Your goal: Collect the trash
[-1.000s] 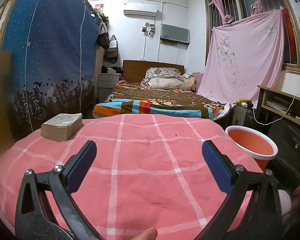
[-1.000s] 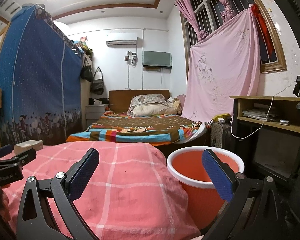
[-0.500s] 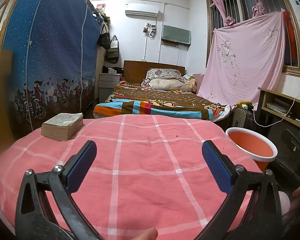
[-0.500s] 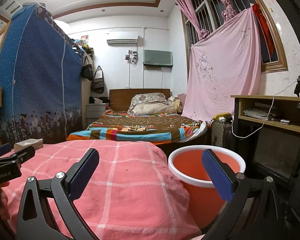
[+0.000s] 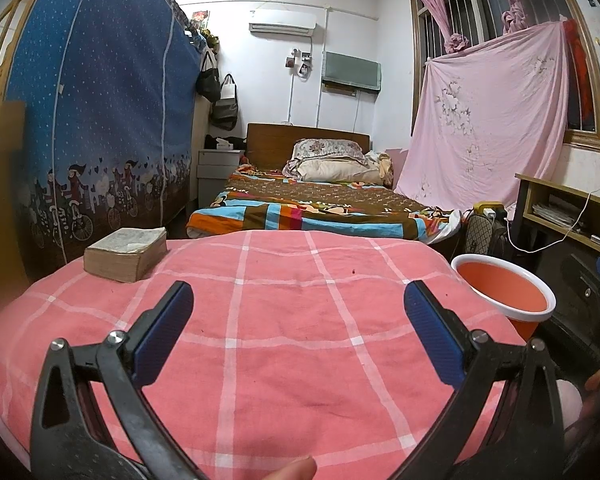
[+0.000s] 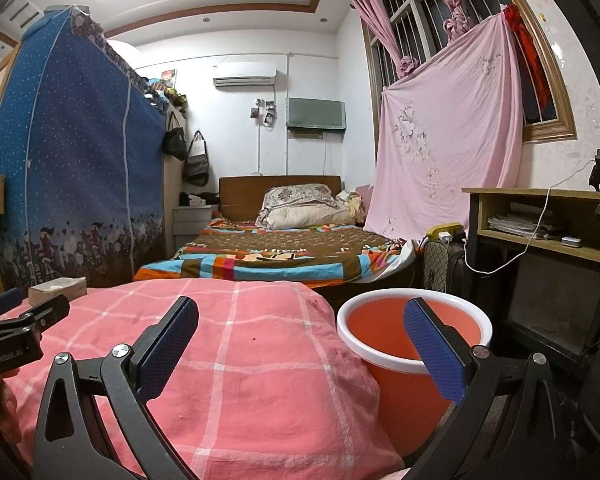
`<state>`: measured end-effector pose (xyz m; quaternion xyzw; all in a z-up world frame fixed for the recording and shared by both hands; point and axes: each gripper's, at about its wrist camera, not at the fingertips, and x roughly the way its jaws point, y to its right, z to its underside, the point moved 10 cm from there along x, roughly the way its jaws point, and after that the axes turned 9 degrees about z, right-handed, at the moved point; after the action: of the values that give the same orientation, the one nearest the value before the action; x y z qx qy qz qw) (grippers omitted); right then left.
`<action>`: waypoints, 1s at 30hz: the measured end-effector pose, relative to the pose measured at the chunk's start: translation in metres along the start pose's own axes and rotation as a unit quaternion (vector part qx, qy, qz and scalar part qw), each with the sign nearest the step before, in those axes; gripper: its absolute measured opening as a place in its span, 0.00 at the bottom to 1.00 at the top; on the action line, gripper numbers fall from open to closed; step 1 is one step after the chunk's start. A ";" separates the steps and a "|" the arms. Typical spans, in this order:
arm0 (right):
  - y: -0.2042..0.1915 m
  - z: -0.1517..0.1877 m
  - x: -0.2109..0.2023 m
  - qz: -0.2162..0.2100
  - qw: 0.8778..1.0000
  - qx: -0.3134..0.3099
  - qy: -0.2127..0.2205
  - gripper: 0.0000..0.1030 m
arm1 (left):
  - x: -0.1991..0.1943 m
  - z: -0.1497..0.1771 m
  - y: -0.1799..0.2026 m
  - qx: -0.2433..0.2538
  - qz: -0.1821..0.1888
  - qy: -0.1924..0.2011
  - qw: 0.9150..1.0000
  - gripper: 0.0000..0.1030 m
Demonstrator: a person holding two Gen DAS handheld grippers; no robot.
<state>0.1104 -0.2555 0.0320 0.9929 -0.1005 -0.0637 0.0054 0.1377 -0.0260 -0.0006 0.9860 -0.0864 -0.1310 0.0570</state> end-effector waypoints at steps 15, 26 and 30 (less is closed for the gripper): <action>0.001 -0.001 0.000 0.000 1.000 0.000 0.000 1.00 | -0.002 -0.002 -0.001 0.001 -0.001 0.002 1.000 0.84; 0.000 0.000 0.000 -0.001 1.000 0.000 -0.001 1.00 | -0.002 -0.002 -0.001 0.001 -0.001 0.002 1.000 0.85; 0.000 0.000 0.000 0.000 1.000 0.000 -0.001 1.00 | -0.003 -0.004 -0.002 0.000 -0.002 0.004 1.000 0.84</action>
<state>0.1105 -0.2553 0.0325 0.9928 -0.1003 -0.0647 0.0050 0.1365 -0.0232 0.0034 0.9867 -0.0844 -0.1270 0.0568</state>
